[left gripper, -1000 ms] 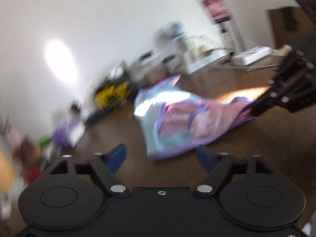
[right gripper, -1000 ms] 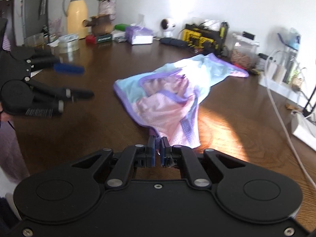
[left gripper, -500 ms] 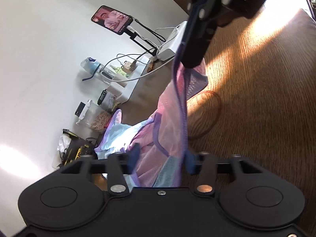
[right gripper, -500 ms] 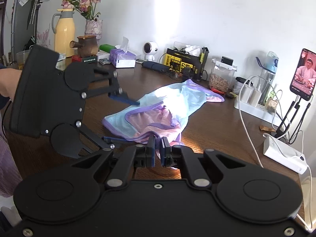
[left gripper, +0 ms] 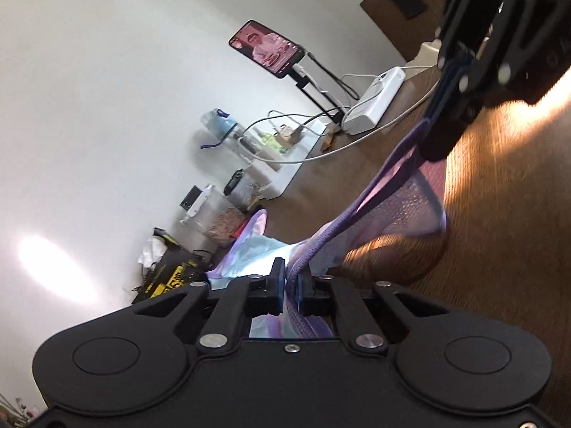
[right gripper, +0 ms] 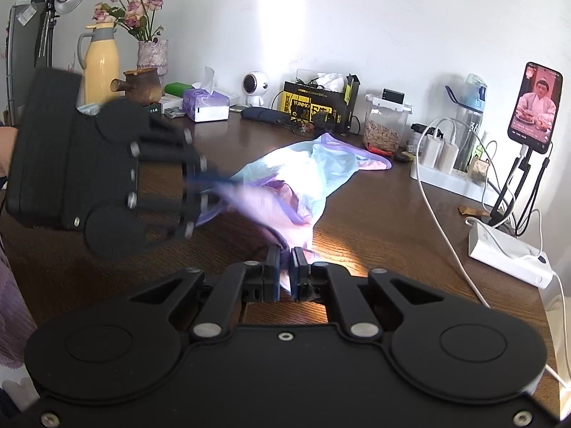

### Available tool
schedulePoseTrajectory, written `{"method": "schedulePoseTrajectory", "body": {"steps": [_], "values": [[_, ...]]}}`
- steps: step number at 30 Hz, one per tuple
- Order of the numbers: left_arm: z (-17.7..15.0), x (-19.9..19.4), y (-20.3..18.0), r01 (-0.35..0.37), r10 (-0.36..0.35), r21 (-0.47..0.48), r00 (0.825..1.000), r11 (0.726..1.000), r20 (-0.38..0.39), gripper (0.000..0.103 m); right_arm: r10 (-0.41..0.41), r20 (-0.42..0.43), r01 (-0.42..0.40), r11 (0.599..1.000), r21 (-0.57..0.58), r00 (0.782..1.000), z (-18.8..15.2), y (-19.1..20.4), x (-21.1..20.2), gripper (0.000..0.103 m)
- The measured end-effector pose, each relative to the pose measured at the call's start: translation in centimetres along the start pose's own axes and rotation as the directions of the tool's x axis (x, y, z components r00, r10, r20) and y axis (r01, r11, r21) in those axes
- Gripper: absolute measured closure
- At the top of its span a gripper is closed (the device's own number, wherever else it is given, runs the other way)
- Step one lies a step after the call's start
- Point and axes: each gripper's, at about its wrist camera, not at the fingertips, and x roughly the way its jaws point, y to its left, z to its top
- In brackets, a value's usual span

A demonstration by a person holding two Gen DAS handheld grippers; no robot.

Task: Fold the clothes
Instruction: 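Lift the garment with both tools and stretch it open between them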

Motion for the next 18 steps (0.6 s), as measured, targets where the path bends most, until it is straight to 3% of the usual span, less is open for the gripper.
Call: {"method": "schedulePoseTrajectory", "body": {"steps": [5,9,11,13,15,17,18], "values": [[2.8,-0.2,2.2,0.072,-0.086,-0.145,0.992,0.987,-0.091,0.100,-0.013,0.026,0.012,1.000,0.025,1.000,0.1,-0.6,-0.2,0.095],[5.8,0.0,5.0,0.131,-0.181,-0.319,0.974,0.939,-0.134,0.100,-0.022,0.062,0.016,0.994,0.107,0.998,0.9,-1.9,0.5,0.095],[7.1,1.0,6.7,0.142,-0.216,-0.379,0.963,0.914,-0.161,0.100,-0.015,0.075,0.004,0.989,0.151,0.997,1.4,-2.5,1.3,0.095],[7.7,1.9,7.7,0.129,-0.221,-0.403,0.956,0.906,-0.193,0.100,-0.025,0.072,0.011,0.982,0.188,0.997,1.6,-2.9,2.1,0.091],[8.2,2.8,8.5,0.113,-0.224,-0.420,0.948,0.901,-0.225,0.100,-0.039,0.067,0.024,0.975,0.221,0.997,1.5,-3.1,2.6,0.069],[8.5,3.1,8.9,0.105,-0.227,-0.433,0.944,0.895,-0.240,0.100,-0.048,0.054,0.033,0.967,0.254,0.997,1.1,-3.6,2.8,0.056],[8.6,3.2,9.1,0.100,-0.226,-0.438,0.943,0.893,-0.245,0.100,-0.049,0.051,0.033,0.960,0.277,0.997,0.9,-3.7,2.9,0.041]]}}
